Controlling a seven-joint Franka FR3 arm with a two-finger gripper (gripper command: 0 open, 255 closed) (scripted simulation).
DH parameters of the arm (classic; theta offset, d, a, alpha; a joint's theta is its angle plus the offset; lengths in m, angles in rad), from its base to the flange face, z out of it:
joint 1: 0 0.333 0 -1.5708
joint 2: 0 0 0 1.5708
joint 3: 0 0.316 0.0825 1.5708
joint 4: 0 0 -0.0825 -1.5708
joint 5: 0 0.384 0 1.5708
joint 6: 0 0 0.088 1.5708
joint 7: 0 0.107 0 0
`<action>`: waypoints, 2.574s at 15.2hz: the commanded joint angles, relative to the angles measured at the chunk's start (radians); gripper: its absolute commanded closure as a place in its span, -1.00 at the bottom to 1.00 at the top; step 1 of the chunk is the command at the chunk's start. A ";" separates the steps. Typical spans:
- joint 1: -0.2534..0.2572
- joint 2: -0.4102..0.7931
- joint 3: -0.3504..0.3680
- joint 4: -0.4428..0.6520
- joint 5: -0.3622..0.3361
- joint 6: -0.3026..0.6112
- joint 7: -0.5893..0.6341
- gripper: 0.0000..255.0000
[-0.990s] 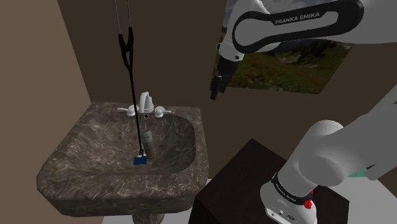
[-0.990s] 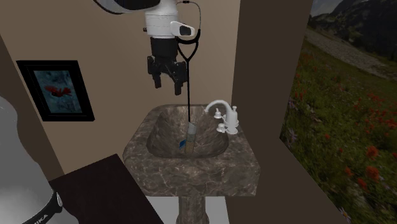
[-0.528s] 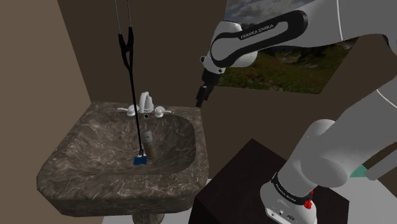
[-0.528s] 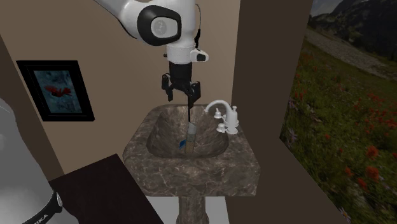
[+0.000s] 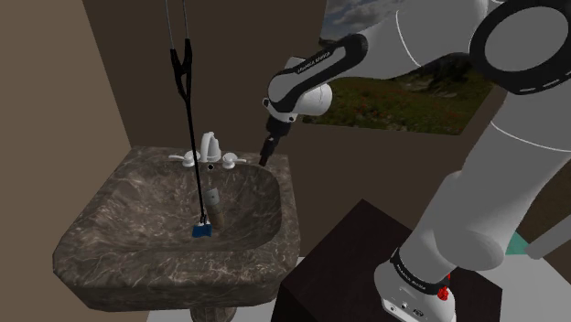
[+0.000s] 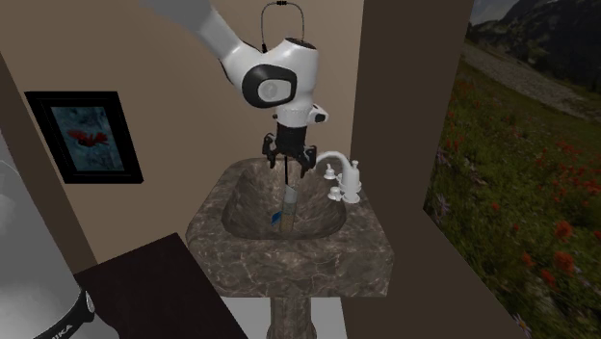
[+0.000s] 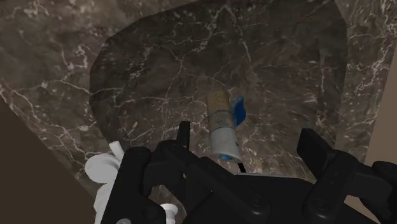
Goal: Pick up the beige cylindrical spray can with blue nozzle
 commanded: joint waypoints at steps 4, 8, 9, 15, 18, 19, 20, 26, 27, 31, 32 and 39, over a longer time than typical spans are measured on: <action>-0.004 0.184 0.042 0.129 0.130 0.038 -0.180 -1.00; -0.020 0.331 0.091 0.254 0.198 0.049 -0.293 -1.00; -0.024 0.367 0.104 0.288 0.210 0.049 -0.316 -1.00; -0.037 0.581 0.176 0.509 0.245 0.037 -0.426 -1.00; -0.038 0.645 0.193 0.573 0.248 0.036 -0.452 -1.00; -0.039 0.655 0.195 0.576 0.251 0.043 -0.457 -1.00; -0.040 0.666 0.197 0.580 0.254 0.050 -0.462 -1.00; -0.044 0.715 0.206 0.597 0.265 0.079 -0.484 -1.00; -0.045 0.717 0.206 0.598 0.266 0.080 -0.485 1.00; -0.044 0.719 0.206 0.600 0.265 0.079 -0.484 1.00; -0.044 0.720 0.206 0.601 0.265 0.079 -0.484 1.00; -0.041 0.683 0.200 0.585 0.258 0.060 -0.470 1.00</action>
